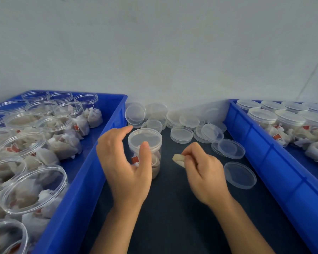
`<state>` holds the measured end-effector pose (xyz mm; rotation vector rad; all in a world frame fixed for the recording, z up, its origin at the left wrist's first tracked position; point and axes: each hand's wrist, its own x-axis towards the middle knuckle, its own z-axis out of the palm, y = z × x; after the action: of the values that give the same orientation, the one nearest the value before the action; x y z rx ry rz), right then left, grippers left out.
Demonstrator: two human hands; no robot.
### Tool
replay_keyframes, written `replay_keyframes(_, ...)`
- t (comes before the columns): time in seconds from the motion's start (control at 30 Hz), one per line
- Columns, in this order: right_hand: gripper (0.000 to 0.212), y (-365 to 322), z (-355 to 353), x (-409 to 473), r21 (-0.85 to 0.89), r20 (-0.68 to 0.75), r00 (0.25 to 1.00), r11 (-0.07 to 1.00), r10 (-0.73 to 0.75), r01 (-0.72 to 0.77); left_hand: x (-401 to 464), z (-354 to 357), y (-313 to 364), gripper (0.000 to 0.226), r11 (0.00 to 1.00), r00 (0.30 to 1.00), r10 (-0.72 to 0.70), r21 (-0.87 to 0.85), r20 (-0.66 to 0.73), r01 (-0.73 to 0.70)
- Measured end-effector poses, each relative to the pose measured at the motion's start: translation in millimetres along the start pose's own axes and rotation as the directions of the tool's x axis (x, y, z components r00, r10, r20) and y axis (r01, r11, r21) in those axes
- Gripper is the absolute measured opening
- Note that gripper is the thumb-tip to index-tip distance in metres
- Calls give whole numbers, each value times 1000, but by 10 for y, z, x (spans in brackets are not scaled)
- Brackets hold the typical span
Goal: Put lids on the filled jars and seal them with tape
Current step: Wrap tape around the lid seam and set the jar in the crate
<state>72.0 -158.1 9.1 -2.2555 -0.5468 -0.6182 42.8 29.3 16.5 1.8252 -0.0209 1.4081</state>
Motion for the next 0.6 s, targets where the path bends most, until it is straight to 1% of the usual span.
replay_keyframes(0.03, 11, -2, 40, -4, -31, 46, 999, 999, -7, 9, -10, 3, -53, 42, 998, 994, -68, -8, 89, 69)
replay_keyframes(0.1, 9, 3, 115, -11, -67, 117, 993, 998, 4, 4, -29, 14, -147, 49, 979, 942, -185, -29, 280, 201)
replay_keyframes(0.17, 12, 6, 178, -24, -61, 187, 982, 998, 27, -16, -47, 28, -231, 50, 955, 890, -241, -71, 387, 289)
replay_keyframes(0.23, 16, 8, 231, -39, -14, 266, 964, 1000, 24, -21, -59, 39, -318, 47, 950, 879, -236, -90, 414, 298)
replay_keyframes(0.33, 23, -16, 290, -58, 22, 352, 936, 1000, 10, -19, -60, 47, -401, 46, 967, 891, -187, -85, 413, 242)
replay_keyframes(0.4, 24, -14, 305, -48, 26, 346, 938, 1000, 8, -18, -59, 55, -419, 46, 971, 896, -169, -86, 410, 222)
replay_keyframes(0.47, 20, -12, 309, -44, 9, 329, 944, 1000, -11, 9, -61, 61, -422, 46, 970, 894, -169, -92, 415, 225)
replay_keyframes(0.53, 12, -7, 307, -38, -22, 317, 948, 999, -37, 46, -64, 62, -415, 46, 960, 884, -186, -111, 429, 256)
replay_keyframes(0.6, 12, -8, 306, -20, -78, 283, 959, 996, -11, 35, -56, 45, -398, 44, 948, 873, -200, -138, 444, 288)
